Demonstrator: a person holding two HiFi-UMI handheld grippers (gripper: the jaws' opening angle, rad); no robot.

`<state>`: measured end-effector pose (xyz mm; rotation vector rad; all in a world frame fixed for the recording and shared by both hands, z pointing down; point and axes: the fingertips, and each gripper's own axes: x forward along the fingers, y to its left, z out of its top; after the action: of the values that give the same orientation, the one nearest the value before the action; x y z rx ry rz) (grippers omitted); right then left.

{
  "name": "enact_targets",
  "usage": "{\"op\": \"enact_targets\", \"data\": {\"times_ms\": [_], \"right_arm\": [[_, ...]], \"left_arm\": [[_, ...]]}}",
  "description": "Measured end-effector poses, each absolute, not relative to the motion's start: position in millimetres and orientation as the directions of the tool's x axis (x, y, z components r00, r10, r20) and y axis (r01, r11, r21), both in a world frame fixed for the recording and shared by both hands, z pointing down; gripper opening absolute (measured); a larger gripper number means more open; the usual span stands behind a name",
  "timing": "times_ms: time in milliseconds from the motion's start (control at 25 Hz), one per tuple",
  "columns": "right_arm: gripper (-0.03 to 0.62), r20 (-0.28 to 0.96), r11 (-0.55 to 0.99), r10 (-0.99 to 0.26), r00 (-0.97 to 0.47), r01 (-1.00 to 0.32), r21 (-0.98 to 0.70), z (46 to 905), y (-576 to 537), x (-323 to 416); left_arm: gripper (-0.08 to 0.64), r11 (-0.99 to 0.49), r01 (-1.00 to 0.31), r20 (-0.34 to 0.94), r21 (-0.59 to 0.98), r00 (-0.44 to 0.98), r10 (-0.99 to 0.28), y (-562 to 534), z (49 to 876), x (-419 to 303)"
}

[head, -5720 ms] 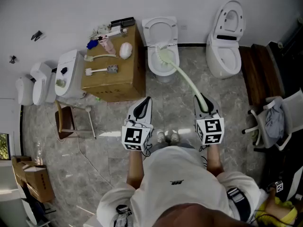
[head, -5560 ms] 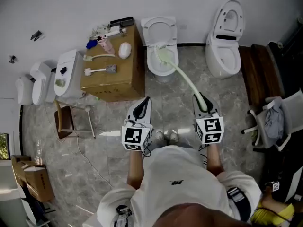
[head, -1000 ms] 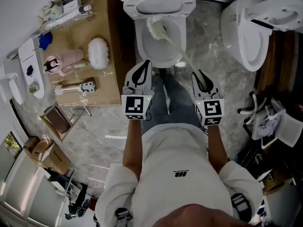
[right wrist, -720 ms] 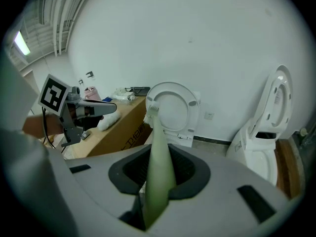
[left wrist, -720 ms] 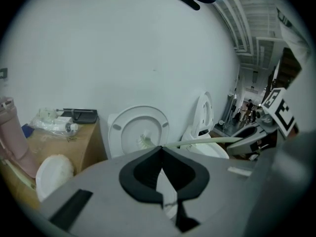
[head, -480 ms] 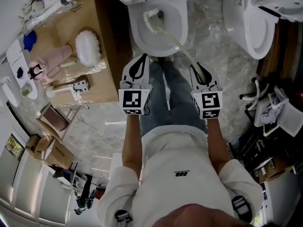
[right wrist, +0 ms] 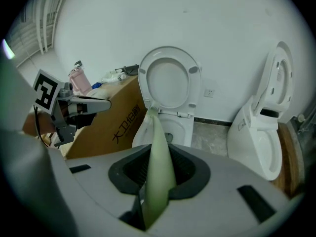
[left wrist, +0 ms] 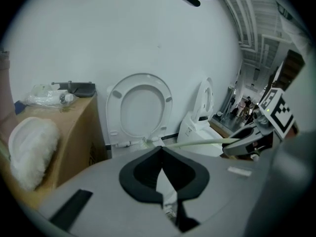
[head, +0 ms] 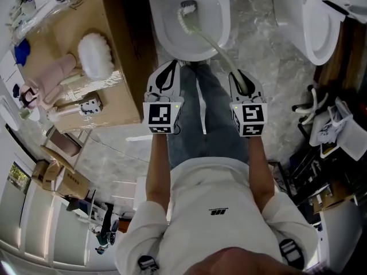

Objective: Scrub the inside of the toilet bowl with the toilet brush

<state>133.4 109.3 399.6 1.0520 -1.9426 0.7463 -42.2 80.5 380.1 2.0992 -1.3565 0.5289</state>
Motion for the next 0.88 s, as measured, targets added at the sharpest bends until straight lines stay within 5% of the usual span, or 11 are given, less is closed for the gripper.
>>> {"op": "enact_targets", "data": {"times_ms": [880], "right_arm": [[0.071, 0.947, 0.457, -0.214, -0.239, -0.882, -0.119, 530.7, 144.1, 135.3]], "left_arm": [[0.009, -0.328, -0.893, 0.679, 0.310, 0.449, -0.581, 103.0, 485.8, -33.7]]}}
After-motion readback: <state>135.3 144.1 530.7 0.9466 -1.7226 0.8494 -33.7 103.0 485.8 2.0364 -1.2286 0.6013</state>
